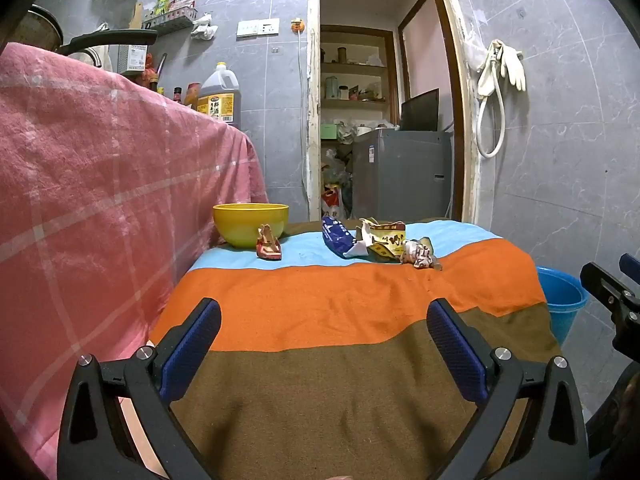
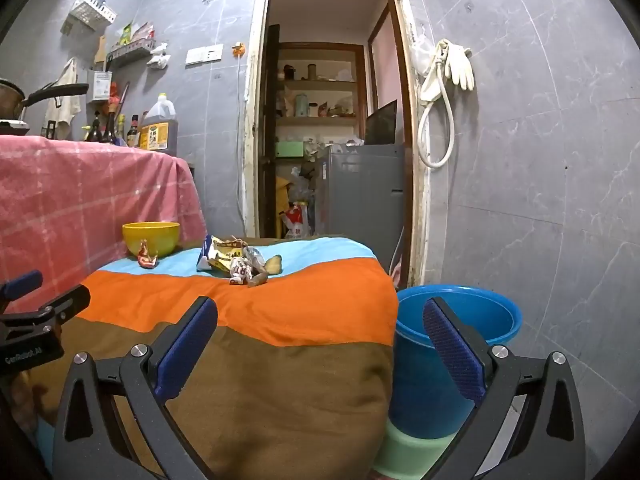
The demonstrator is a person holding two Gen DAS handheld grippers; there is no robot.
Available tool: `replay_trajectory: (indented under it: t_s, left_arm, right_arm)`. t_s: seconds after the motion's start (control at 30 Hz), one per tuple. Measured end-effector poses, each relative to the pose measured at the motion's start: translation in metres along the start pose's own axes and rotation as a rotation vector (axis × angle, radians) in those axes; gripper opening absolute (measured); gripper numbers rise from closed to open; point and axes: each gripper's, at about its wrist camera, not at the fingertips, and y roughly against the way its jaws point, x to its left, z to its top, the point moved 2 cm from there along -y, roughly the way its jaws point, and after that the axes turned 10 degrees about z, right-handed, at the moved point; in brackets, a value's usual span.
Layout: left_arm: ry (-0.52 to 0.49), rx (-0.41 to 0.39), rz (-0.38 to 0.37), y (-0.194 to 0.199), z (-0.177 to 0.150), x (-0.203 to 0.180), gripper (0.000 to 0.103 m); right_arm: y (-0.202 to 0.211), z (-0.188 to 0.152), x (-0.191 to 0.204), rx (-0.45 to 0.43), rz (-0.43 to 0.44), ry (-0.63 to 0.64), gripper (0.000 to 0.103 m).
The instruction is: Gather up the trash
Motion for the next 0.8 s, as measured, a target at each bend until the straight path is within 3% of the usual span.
replay_trajectory:
  t_s: [0.8]
  left_arm:
    - [0.002,0.002,-0.001,0.0,-0.0001,-0.0001,0.101]
  right_arm:
    - [0.0011,-0.0017,0.0028,0.001,-0.001,-0.005,0.103]
